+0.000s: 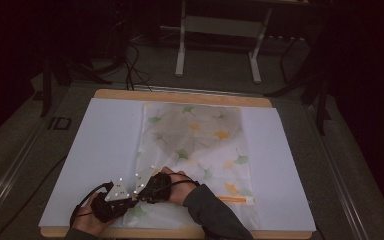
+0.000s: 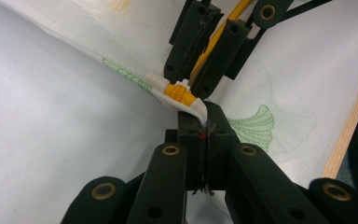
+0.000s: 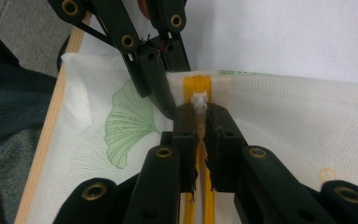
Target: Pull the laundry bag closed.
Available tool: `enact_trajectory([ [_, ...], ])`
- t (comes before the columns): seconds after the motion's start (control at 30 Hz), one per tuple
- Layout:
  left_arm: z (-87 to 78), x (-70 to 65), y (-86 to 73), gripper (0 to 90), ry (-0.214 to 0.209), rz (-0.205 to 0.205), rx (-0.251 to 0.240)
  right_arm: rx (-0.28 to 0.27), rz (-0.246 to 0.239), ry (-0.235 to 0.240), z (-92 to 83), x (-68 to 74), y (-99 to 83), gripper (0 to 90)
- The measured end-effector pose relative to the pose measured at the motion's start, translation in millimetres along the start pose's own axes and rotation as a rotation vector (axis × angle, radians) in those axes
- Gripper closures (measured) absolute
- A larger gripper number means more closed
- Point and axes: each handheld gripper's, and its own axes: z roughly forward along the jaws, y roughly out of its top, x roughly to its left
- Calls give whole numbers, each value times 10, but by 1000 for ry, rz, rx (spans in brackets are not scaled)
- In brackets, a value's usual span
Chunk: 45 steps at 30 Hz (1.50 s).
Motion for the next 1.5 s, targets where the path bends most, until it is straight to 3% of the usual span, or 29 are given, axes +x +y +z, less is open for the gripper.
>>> enact_trajectory([
  [0.67,-12,12,2,877,-2,2,-7,-10,13,-3,-12,1,-7,863],
  [0.73,-15,17,3,876,-5,-5,-12,-1,8,-25,-12,4,-7,900],
  [1.2,-22,33,-1,881,-13,-29,-18,7,-25,-116,35,71,38,866],
  [1.5,-45,61,-10,882,-32,-72,-41,-4,-11,-142,44,90,38,900],
])
